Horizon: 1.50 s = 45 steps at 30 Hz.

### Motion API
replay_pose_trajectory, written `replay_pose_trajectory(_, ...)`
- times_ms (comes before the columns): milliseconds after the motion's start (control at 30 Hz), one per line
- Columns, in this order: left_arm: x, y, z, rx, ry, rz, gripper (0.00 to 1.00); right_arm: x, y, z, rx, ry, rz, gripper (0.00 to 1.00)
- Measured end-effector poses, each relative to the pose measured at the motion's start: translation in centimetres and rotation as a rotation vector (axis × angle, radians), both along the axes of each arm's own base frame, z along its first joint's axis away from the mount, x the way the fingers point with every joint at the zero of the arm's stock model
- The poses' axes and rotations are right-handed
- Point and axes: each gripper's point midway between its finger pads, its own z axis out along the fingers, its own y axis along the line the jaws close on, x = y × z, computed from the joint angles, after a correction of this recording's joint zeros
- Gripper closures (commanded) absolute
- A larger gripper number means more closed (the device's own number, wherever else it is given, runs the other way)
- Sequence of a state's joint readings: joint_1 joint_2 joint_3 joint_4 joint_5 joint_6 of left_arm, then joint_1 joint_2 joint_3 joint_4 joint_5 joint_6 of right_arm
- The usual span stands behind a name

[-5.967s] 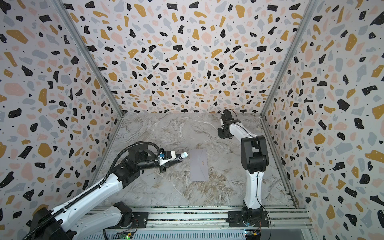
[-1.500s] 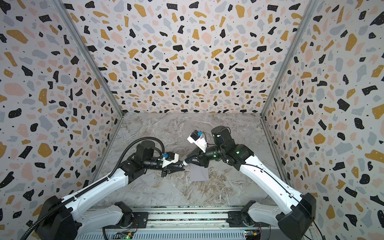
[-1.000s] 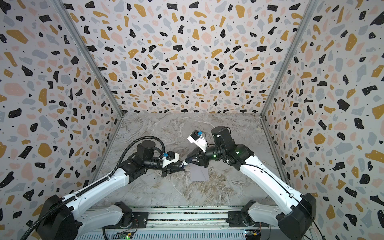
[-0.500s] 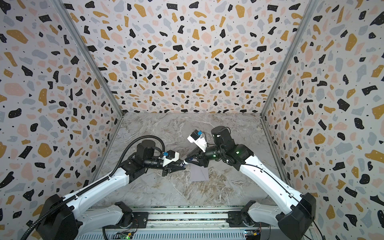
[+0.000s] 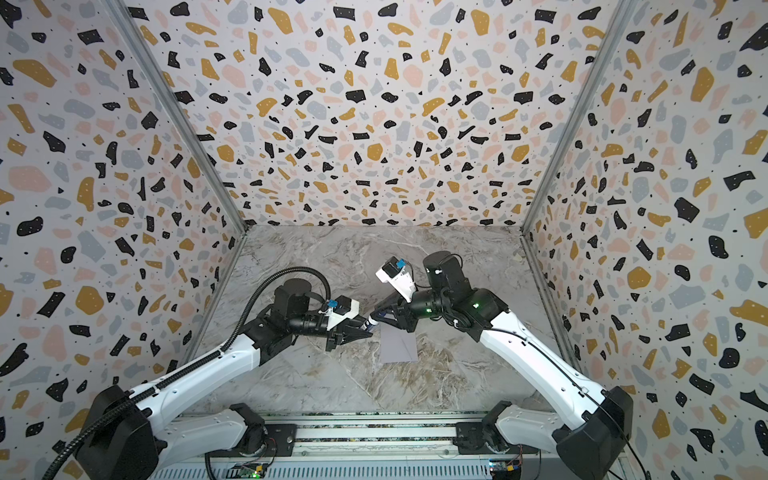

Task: Place the letter into the envelope and seal it
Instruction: 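Push the blue cap further down onto the glue stick with the right gripper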

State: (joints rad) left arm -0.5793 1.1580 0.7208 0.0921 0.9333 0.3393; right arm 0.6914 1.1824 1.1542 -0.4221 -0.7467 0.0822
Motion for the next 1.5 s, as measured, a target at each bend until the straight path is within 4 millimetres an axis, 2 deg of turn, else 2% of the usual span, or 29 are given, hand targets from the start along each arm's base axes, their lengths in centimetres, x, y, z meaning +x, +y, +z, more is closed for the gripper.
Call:
replay_pose_trajectory(733, 0.6, -0.2, 1.0, -0.034, 0.02, 0.029, 1.0, 0.6, 0.0, 1.0, 0.024, -0.04, -0.034, 0.72)
replay_pose_trajectory(1500, 0.7, -0.1, 0.4, -0.011, 0.055, 0.051, 1.0, 1.1, 0.7, 0.0, -0.002, -0.044, -0.042, 0.79)
